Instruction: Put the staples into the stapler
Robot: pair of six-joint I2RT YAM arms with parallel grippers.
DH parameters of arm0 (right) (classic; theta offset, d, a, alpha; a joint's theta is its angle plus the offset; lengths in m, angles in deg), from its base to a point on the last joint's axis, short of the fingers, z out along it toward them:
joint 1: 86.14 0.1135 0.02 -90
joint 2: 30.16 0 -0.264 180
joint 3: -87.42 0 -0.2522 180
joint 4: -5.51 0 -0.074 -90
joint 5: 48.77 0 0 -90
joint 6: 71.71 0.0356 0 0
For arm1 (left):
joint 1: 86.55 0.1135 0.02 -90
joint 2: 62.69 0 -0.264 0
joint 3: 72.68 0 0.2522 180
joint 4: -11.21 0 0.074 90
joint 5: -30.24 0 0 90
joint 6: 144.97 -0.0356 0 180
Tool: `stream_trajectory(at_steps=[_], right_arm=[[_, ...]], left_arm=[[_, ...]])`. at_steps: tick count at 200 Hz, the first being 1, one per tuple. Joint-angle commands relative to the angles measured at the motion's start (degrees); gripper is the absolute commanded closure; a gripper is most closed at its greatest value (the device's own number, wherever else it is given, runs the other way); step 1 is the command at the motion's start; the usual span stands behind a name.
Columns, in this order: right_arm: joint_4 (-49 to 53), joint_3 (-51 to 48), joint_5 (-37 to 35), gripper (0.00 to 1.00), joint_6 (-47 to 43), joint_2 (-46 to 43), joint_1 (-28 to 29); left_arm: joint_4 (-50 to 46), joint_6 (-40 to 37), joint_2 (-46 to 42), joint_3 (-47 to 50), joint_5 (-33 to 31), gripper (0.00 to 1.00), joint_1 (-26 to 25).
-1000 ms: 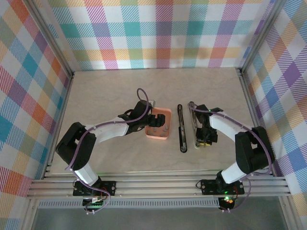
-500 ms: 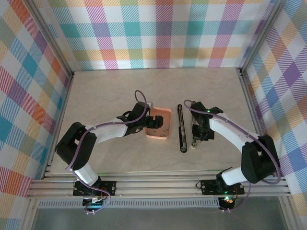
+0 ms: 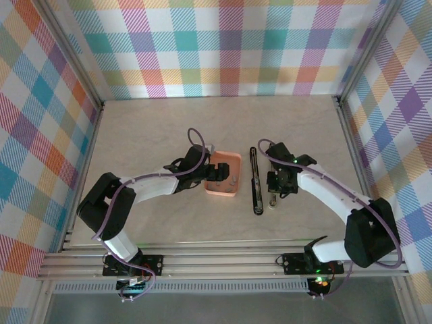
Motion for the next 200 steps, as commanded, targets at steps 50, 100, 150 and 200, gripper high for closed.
stream_trajectory(at_steps=[50,100,150,200], right_arm=[[-3.17,-3.33,0.40,0.84,0.59,2.35,1.07],[-4.05,-3.29,0.52,0.84,0.08,3.32,1.24],[-3.85,-3.37,0.41,0.84,0.28,4.60,1.32],[-2.98,-3.47,0.07,0.84,0.46,5.08,1.57]], left_arm=[[0.39,0.28,-0.82,-0.79,0.71,0.05,0.40],[0.78,0.75,-0.16,-0.99,0.89,0.05,0.40],[0.74,0.64,0.12,-1.27,1.20,0.05,0.45],[0.68,0.40,0.21,-1.15,1.25,0.05,0.47]])
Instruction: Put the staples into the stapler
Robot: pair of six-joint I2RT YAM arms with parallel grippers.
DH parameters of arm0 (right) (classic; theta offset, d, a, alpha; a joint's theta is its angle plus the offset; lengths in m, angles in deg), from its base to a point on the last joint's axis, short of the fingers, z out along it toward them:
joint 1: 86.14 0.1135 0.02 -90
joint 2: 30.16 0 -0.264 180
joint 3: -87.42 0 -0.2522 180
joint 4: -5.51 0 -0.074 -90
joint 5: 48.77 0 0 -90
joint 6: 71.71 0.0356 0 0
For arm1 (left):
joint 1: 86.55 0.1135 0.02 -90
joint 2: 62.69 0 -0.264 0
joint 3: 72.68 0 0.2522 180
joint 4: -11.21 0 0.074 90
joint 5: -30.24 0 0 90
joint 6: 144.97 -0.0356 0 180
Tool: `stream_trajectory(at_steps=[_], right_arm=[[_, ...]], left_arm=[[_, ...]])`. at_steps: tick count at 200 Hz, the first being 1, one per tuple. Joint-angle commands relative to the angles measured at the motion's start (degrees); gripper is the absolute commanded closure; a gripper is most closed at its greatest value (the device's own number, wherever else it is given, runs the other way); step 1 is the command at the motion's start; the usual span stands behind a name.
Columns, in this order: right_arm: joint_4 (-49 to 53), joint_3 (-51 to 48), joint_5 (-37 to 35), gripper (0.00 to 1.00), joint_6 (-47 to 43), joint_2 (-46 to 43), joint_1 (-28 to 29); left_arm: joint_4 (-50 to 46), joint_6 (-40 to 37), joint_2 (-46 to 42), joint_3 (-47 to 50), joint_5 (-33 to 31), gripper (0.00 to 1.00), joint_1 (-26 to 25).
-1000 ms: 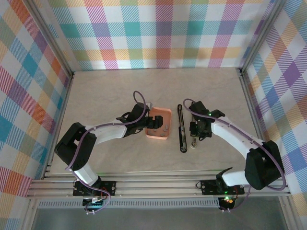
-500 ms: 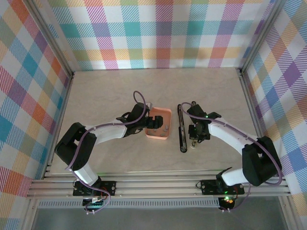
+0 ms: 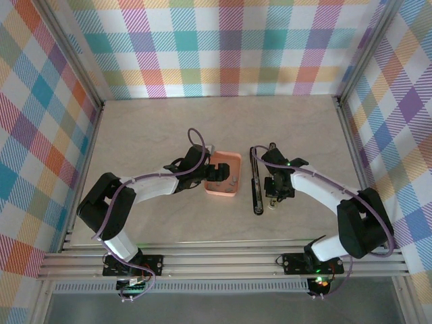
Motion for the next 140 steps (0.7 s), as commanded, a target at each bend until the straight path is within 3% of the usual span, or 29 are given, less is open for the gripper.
stream_trajectory(at_steps=[1,140], right_arm=[[0.77,-0.56,0.07,0.84,0.29,0.86,0.55],[1.70,-1.48,-0.28,0.82,0.81,0.29,1.35]], left_arm=[[0.84,0.42,0.23,-1.12,0.50,0.05,0.43],[0.91,0.43,0.20,-0.77,0.68,0.05,0.42]])
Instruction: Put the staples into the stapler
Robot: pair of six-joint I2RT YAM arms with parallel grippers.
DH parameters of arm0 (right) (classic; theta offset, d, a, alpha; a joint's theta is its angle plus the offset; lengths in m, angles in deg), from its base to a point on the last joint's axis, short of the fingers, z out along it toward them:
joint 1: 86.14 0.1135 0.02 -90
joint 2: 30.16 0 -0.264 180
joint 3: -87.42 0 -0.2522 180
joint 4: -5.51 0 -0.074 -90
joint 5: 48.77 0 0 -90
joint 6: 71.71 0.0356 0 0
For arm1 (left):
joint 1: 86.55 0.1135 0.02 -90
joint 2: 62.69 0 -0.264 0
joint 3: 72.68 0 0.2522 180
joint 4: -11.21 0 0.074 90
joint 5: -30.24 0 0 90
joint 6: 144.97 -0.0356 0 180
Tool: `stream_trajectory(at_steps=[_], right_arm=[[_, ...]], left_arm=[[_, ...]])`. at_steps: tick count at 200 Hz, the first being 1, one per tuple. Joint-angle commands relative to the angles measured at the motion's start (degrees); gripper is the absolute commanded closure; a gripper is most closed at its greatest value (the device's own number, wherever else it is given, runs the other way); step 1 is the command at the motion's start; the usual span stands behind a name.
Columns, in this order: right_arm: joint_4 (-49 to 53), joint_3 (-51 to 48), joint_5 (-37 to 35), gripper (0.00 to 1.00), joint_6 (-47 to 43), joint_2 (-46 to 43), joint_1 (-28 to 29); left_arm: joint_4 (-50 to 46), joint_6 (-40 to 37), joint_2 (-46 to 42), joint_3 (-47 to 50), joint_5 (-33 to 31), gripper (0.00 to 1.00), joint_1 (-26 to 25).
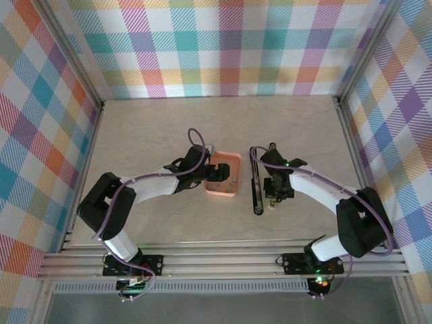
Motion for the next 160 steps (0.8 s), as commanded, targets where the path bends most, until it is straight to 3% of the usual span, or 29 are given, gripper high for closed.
stream_trajectory(at_steps=[1,97,160], right_arm=[[1.78,-1.29,0.37,0.82,0.61,-0.12,0.61],[3.04,0.13,0.53,0.75,0.93,-2.15,0.65],[4.94,10.15,-1.17,0.60,-2.22,-1.44,-1.34]], left_arm=[[0.91,0.45,0.15,-0.86,0.37,0.05,0.42],[0.76,0.52,-0.41,-0.83,0.34,0.05,0.42],[-0.69,1.55,-2.26,-1.94,1.57,0.05,3.66]])
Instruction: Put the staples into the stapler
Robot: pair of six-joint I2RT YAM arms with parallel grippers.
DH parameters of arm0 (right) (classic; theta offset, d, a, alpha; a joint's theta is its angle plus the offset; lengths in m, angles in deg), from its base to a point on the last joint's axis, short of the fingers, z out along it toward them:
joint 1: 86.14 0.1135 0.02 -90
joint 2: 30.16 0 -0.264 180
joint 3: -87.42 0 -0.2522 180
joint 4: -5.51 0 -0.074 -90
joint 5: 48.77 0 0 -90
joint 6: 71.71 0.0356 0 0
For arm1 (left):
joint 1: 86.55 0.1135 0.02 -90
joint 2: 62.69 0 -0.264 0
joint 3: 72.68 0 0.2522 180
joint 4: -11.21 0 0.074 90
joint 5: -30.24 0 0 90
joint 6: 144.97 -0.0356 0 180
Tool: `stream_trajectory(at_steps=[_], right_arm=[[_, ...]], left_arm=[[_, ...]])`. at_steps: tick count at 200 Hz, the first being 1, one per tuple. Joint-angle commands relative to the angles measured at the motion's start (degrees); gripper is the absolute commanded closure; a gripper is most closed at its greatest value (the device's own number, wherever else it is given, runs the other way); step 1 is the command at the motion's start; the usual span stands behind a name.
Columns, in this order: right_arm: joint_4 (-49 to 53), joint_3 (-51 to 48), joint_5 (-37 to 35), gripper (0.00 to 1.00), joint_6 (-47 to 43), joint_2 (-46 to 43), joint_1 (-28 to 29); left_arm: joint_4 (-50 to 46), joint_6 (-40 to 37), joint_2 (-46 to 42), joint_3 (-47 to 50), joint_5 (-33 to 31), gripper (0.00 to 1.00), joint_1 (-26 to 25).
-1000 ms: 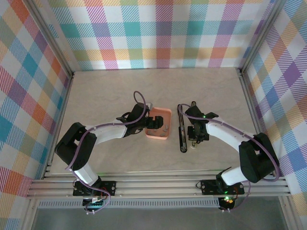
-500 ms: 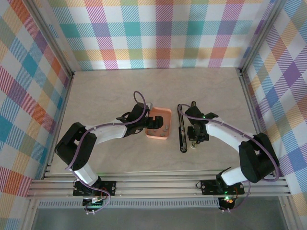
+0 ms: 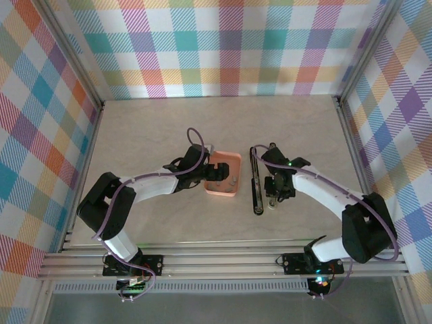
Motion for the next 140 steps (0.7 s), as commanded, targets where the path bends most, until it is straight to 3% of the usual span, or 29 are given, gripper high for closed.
stream_trajectory(at_steps=[1,33,95,140], right_arm=[[1.24,5.76,-0.91,0.60,-1.77,1.47,-1.53],[1.46,13.66,-0.06,0.51,-5.12,8.85,-3.75],[1.04,26.60,4.55,0.49,-7.38,22.79,-3.85],[-4.14,23.79,17.18,0.48,-2.60,22.76,-3.21]], left_arm=[[-0.77,0.88,-2.29,-2.03,1.02,0.05,2.07],[-3.72,-0.17,-2.17,-5.63,1.32,0.05,4.72],[-5.92,-0.23,-0.80,-8.91,2.84,0.05,8.73],[-6.78,0.17,-0.67,-8.90,3.58,0.05,10.48]])
